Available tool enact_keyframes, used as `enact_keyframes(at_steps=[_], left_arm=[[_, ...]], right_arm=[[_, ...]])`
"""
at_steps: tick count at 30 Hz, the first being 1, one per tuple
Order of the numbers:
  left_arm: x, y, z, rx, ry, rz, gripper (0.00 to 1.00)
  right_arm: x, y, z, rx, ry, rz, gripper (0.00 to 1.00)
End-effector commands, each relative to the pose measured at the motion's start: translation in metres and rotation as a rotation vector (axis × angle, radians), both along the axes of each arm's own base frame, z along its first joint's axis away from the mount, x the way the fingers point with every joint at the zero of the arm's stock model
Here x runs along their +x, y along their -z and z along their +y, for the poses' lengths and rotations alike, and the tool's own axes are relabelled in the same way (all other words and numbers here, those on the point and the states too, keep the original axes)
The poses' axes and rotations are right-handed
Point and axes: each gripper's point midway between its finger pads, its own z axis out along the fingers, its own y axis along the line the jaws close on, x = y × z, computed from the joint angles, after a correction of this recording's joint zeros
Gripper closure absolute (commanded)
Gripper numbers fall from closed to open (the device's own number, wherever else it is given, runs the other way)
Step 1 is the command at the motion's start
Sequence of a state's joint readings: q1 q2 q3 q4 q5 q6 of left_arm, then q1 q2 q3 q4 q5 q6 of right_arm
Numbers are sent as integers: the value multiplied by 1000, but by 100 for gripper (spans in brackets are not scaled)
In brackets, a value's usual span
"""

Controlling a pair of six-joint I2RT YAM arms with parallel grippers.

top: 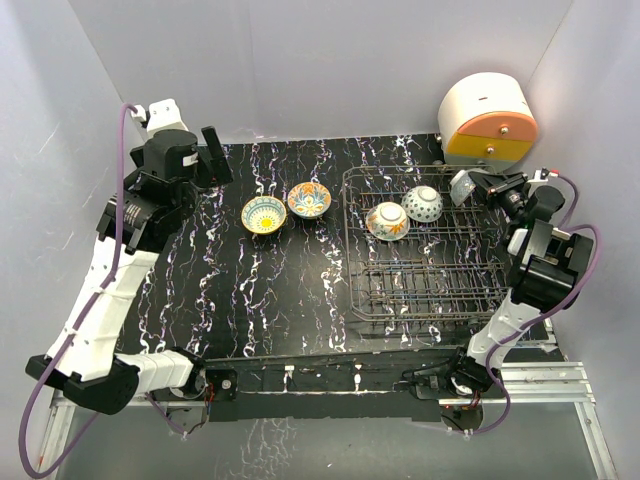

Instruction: Load the bowls into the dish rack

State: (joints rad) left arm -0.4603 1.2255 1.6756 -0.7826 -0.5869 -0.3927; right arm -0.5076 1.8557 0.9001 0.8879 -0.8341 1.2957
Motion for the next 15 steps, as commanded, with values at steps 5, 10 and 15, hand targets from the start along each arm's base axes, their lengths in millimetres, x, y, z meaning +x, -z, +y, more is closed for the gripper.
enact_keyframes(at_steps=[5, 10, 15], left_arm=[[4, -11, -4, -16, 11, -31, 3], [4, -11, -3, -10, 11, -28, 3], [4, -10, -3, -9, 8, -24, 3]], right_arm=[[6, -23, -4, -40, 151, -139, 91], [12, -17, 3, 7, 169, -177, 90], [18, -20, -3, 18, 218, -212, 90]])
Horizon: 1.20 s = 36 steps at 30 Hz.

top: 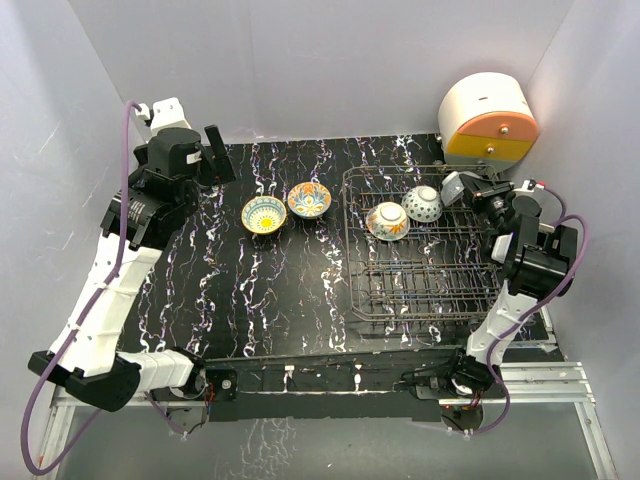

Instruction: Load the bowls into the dish rack

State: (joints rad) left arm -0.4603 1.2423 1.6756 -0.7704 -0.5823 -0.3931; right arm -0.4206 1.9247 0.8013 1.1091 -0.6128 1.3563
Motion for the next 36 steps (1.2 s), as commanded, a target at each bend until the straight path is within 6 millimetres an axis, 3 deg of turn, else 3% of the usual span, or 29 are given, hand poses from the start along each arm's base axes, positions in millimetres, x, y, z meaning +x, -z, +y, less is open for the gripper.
enact_keyframes(at_steps=[1, 9, 15, 23, 31, 36], left_arm=[[-1, -12, 1, -7, 1, -29, 3], [4, -10, -2, -7, 3, -20, 3], [8, -6, -6, -5, 12, -10, 3], [11, -4, -7, 7, 18, -2, 3], [10, -3, -6, 8, 8, -1, 3], [12, -2, -7, 7, 10, 1, 3]], right_arm=[[5, -43, -18, -26, 104, -177, 90], [8, -40, -30, -43, 186, -163, 90], [8, -17, -30, -5, 216, -123, 90], [18, -10, -29, -19, 242, -117, 91], [11, 14, -29, 17, 266, -59, 90], [3, 28, -27, 44, 267, -7, 81]])
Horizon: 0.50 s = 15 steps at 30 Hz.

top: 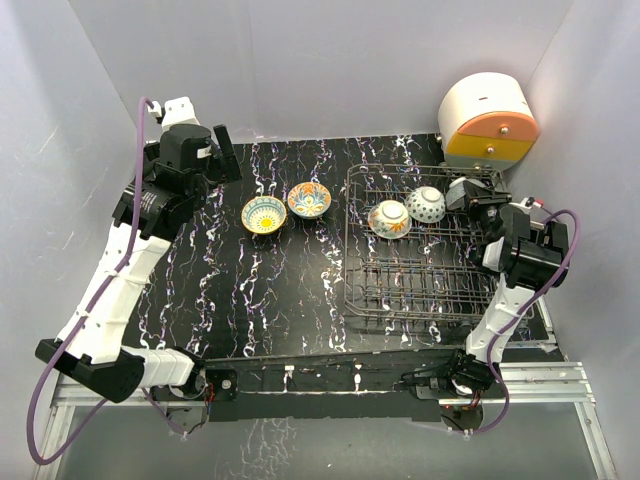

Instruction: Load the bowls into the dish rack

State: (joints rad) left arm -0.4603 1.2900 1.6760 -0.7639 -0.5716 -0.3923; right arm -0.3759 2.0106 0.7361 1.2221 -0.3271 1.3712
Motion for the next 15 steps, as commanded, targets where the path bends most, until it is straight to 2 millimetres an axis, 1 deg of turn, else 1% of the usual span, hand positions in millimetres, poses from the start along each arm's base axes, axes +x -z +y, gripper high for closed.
enact_keyframes(at_steps=[1, 6, 11, 15], left_arm=[[0, -15, 0, -7, 2, -37, 3], [1, -16, -2, -12, 10, -37, 3], [0, -16, -1, -13, 12, -40, 3], [-1, -15, -2, -19, 17, -44, 3]], right_arm=[[-8, -7, -3, 13, 27, -32, 80], [-17, -2, -6, 30, 56, 13, 78], [-31, -8, -15, 54, 116, 45, 77], [-37, -13, -17, 30, 124, 76, 76]])
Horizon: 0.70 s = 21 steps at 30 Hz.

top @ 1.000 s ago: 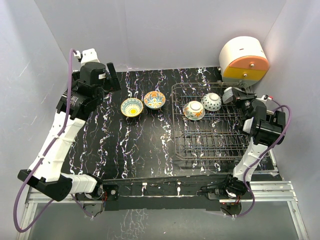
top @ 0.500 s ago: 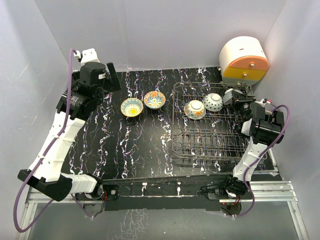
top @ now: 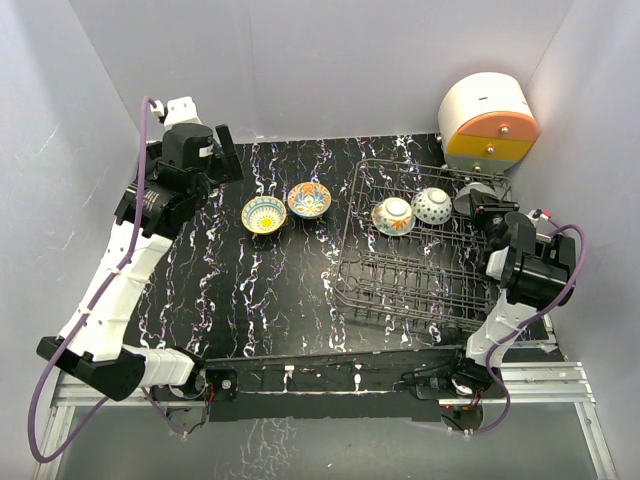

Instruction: Load the bowls into the dish rack

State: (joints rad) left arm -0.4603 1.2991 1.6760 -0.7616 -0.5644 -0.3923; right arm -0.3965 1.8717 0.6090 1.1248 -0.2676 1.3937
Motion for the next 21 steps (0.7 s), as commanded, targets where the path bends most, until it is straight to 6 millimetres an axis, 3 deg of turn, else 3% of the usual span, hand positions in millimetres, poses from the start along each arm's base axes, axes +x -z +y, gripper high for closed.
enact_keyframes(at_steps=[1, 7, 13, 17, 19, 21], left_arm=[[-4, -17, 1, -20, 11, -52, 3], [-6, -15, 1, -21, 19, -52, 3], [-12, -14, 3, -28, 18, -59, 3], [-15, -11, 5, -24, 18, -57, 3], [-17, -9, 5, -26, 21, -54, 3], [-19, -6, 5, -35, 21, -49, 3]], right_arm=[[-7, -18, -9, -28, 40, 6, 76], [-21, -20, -3, -42, 31, 43, 84], [-34, -25, 1, -99, 25, 117, 82], [-29, -46, 3, -205, -36, 178, 71], [-26, -59, 1, -276, -61, 243, 60], [-22, -74, -5, -340, -66, 307, 36]])
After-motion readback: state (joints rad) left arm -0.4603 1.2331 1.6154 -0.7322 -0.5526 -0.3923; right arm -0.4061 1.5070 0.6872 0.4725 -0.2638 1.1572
